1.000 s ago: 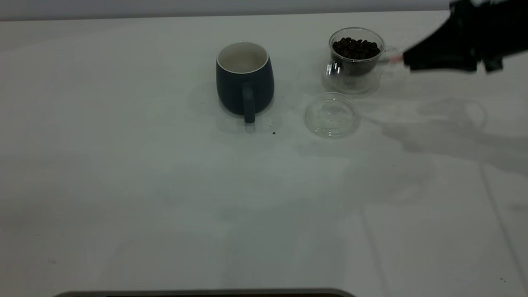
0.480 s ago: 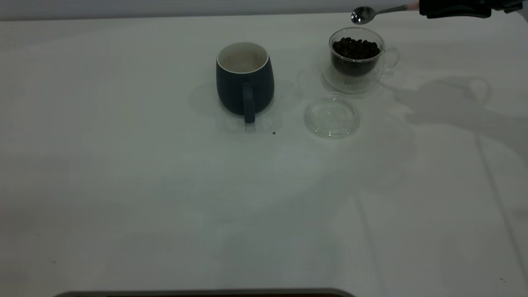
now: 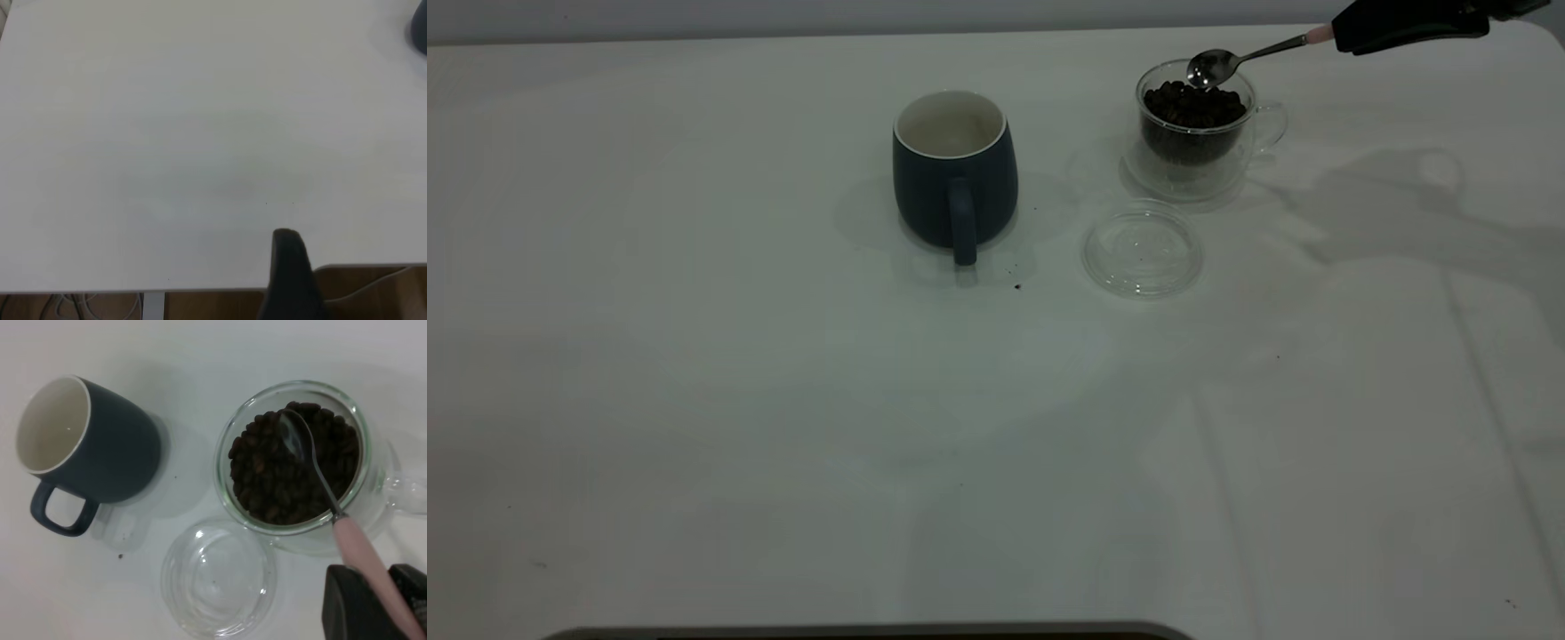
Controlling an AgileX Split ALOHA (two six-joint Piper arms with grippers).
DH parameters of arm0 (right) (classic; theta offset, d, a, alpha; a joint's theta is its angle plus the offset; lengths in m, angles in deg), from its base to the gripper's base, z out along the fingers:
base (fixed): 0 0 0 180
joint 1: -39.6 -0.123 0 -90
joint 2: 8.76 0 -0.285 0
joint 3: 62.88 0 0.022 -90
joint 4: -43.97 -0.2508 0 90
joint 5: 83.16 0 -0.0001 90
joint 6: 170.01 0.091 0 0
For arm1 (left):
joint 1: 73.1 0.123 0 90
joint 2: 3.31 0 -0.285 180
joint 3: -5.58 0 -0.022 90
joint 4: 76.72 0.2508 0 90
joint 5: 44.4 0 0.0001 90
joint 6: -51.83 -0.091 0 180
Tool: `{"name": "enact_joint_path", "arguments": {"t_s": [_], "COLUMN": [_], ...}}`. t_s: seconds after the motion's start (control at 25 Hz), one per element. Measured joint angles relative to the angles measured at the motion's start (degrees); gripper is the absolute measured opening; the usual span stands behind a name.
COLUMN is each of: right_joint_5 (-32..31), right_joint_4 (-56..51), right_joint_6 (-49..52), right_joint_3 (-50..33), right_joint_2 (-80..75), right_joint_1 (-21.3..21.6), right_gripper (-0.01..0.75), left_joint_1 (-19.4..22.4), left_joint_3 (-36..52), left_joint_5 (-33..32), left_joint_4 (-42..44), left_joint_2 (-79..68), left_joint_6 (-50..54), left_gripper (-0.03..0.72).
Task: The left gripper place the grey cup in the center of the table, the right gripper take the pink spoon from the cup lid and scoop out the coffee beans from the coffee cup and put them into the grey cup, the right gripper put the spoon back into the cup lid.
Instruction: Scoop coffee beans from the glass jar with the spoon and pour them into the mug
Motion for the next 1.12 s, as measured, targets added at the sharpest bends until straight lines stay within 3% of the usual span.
{"name": "enact_joint_path", "arguments": {"t_s": [1.12], "right_joint_5": [-7.6], "right_joint_4": [4.4], "right_joint_6": [21.1], "right_joint_3": [3.3], "right_joint_2": [-5.3], "right_joint_1": [1.8], "right_gripper": [0.106], "left_joint_1": [0.0], "left_joint_3": [0.0], "left_joint_5": [0.0], "left_joint_4": [0.0], "left_joint_2": [0.0], "left_joint_6": [0.1], "left_gripper": [0.565]}}
